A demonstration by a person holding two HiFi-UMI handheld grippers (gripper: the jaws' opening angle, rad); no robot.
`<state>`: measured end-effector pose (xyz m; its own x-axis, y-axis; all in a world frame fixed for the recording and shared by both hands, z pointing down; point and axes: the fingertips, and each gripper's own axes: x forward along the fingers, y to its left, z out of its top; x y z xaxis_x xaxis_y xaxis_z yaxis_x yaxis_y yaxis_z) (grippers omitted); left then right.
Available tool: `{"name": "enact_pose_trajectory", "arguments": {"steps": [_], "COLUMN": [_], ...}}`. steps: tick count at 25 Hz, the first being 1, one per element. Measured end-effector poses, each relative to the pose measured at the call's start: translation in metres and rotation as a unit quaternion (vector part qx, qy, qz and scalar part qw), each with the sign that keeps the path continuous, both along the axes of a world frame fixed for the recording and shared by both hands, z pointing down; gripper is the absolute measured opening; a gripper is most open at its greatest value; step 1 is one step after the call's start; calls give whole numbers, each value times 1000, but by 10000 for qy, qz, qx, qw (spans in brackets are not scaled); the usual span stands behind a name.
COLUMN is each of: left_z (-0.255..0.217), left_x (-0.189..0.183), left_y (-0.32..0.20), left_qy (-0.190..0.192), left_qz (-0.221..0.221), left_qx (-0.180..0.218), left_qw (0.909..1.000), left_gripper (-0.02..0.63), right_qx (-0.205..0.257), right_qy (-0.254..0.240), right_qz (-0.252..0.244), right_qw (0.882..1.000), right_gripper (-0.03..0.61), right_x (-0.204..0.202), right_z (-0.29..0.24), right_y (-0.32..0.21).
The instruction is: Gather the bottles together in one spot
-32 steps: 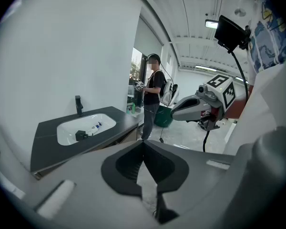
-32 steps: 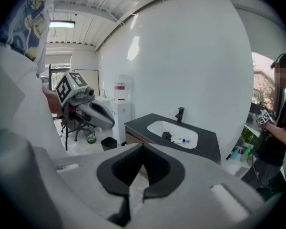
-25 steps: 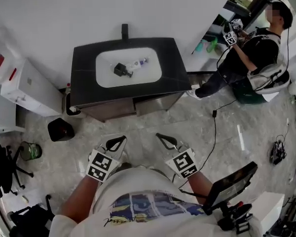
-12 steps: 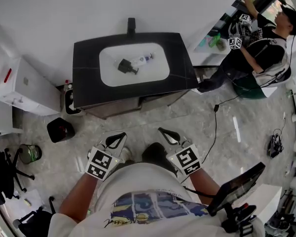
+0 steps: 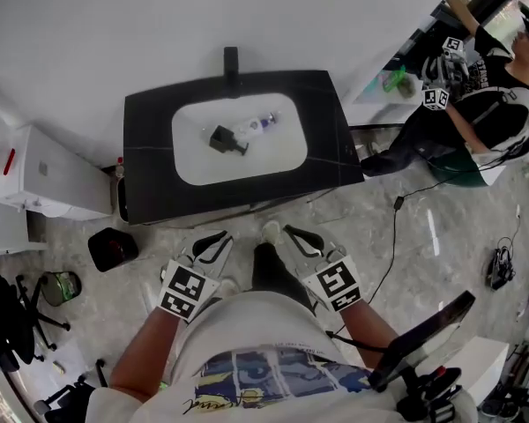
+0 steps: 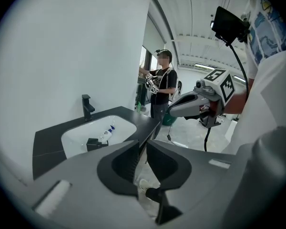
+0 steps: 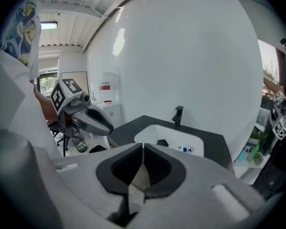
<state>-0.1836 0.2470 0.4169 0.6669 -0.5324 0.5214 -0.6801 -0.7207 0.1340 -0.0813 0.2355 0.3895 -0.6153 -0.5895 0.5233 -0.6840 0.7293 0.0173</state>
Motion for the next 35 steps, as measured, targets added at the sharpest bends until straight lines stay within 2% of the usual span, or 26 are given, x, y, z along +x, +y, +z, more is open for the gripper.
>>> {"name": "enact_pose_trajectory", "arguments": {"steps": [8,14,20,30,35], "left_z": [15,57,111,198,234], "left_x": [50,95,128,139,135], "left_y": [-124,-207,-279,-352,-380], "left_qy": [-455,-1134,-1628,-2472,-2939], "left_qz": [1,169,231,662,856], "left_qx": [-97,-254,-427,-795,-712], "left_qw": [9989,9931,9855,9634,9493], "left_gripper": [101,103,103,149,146], "right_qx": [-6,-249,-408,-878,-1086], "right_qy": [-190,-335,-346,-428,-443], "right_qz": [-60,-4,241,958,1098], "right_qw": [9998,9991,9983,9906,9870], "right_gripper": [40,38,38,38,38], "right_x": [46,97,151,201,205], "right_z": [1,19,40,70,77], "right_y": [-107,-161,-189,-196,-203]}}
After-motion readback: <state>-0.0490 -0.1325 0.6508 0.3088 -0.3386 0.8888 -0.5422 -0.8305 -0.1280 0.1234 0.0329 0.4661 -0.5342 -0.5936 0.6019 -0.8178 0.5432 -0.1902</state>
